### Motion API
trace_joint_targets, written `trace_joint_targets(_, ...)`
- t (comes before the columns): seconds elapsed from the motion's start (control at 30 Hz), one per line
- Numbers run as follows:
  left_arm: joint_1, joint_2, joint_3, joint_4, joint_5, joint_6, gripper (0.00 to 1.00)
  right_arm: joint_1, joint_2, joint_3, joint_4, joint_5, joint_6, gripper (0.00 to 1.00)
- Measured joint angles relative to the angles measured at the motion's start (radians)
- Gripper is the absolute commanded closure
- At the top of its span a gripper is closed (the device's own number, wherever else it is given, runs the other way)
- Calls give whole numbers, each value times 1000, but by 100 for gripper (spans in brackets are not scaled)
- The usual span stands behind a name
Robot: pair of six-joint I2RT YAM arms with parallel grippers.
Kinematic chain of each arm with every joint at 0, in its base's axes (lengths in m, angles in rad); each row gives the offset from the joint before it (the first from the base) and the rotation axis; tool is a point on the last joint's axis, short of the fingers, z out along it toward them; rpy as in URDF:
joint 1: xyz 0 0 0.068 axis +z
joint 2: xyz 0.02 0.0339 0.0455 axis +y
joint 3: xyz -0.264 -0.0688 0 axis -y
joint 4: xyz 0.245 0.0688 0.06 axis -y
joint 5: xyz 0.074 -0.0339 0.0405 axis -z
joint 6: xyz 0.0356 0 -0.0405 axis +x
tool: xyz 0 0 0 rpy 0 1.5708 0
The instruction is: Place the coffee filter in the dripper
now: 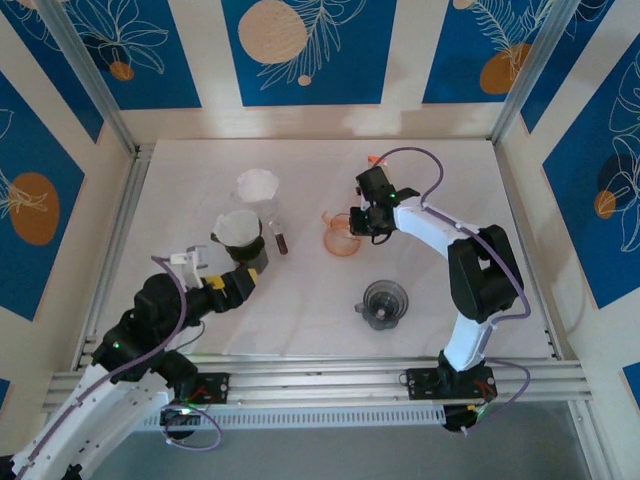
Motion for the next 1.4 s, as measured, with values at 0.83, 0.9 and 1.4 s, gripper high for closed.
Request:
trace_joint_targets(0.83, 0, -9, -36, 13, 13, 0, 0, 403, -156, -117, -230, 212, 11, 92)
trace_joint_targets(0.9, 0, -12, -36, 14, 13, 0, 0, 422, -158, -125, -247, 233, 23, 90)
trace_joint_targets(1.4, 0, -13, -36, 15, 15, 0, 0, 466, -230, -135, -262, 298, 100, 54)
